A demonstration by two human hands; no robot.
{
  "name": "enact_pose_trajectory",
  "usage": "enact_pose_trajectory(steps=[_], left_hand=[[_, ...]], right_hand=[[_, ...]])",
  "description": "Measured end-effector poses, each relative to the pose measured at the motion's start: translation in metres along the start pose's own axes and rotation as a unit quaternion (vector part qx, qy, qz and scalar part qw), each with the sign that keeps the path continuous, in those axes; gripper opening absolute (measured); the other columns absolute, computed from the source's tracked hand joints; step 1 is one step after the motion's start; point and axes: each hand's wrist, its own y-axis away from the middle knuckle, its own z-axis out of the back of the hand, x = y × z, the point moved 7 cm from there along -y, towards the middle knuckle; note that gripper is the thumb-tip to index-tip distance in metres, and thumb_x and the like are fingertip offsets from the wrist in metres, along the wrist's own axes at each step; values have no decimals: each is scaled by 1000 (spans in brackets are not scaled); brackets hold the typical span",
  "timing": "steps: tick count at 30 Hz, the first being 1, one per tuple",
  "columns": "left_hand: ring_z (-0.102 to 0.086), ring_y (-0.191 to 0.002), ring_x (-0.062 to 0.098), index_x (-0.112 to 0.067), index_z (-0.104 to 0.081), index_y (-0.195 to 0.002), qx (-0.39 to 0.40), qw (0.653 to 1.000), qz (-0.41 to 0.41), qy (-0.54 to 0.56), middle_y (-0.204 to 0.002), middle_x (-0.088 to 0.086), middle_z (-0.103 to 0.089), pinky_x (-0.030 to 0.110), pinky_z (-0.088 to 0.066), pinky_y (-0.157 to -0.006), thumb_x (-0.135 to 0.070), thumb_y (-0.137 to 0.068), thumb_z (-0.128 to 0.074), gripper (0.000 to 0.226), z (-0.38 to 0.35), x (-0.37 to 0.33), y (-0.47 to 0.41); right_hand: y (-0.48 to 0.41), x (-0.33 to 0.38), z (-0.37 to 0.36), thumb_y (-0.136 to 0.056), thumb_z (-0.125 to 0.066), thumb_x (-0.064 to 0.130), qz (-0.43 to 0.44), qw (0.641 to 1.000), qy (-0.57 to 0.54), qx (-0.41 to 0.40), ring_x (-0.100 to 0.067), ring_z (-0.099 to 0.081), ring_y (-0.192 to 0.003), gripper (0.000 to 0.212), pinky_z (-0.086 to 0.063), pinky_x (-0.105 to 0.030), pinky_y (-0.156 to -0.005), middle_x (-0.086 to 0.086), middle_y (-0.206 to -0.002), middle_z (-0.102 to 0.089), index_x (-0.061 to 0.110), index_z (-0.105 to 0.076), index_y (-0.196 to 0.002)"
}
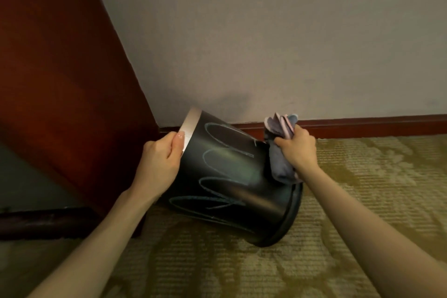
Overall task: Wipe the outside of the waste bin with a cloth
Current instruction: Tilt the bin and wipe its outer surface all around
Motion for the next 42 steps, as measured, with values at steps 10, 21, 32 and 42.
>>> enact_pose_trajectory(steps=[10,21,32,42], left_hand=[[-46,-41,10,-22,-46,-60,0,1000,17,17,-45,-6,-41,15,-28,-34,-21,-99,-36,39,-1,11,3],[-38,-39,11,-24,-38,-60,3,999,22,-43,-47,-4,-38,27,-28,-42,-26,-99,-30,39,-2,7,-3],[-31,-37,11,-20,-31,-62,11,991,-63,-121,-47,-10,-30,29,-19,-44,-28,-97,-31,36,-23,-33,-28],[-32,-38,9,-22,-38,-70,30,991,-113,-68,-49,-14,-27,32,-31,-36,-27,-95,-29,28,-19,-55,-11]], right_hand=[[-19,1,-19,-80,-64,30,-67,995,1,69,-43,-55,-105,41,-41,-37,-77,-23,-116,-61,9,-58,-115],[82,33,8,-75,-61,21,9,981,-152,-123,-31,-59,-81,27,-36,-31,-65,-4,-86,-63,25,-51,-99],[130,23,11,-74,-66,5,58,963,-207,-160,-18,-50,-86,40,-32,-25,-68,3,-91,-51,27,-42,-96],[85,27,20,-74,-64,19,35,971,-209,-111,-23,-59,-87,39,-46,-35,-76,-5,-97,-63,20,-52,-111]])
